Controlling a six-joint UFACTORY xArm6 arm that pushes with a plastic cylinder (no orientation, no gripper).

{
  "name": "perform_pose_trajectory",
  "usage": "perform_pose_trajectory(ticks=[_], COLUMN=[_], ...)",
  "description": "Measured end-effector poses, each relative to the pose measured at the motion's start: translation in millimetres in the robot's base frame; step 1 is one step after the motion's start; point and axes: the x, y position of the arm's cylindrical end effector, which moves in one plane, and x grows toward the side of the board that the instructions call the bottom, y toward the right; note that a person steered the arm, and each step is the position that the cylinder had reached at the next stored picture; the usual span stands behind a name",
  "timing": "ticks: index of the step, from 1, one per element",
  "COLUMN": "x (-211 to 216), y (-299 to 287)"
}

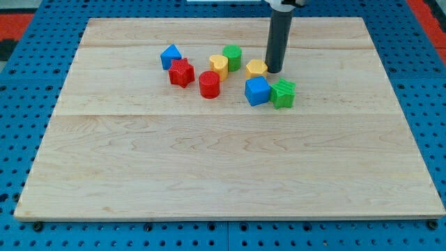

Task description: Slide the green circle above the yellow hexagon

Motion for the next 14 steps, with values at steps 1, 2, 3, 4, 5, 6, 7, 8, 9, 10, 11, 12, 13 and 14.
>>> perform_pose_trajectory(ticks=[1,2,3,4,5,6,7,8,9,10,11,12,13,14], x=[-30,-45,-2,-6,-39,-30,-53,-127,-132,-77,-42,-57,-89,-99], y=[-21,-42,-22,-65,-70,-40,-21,-45,-149,-191,-152,-117,-110,-112])
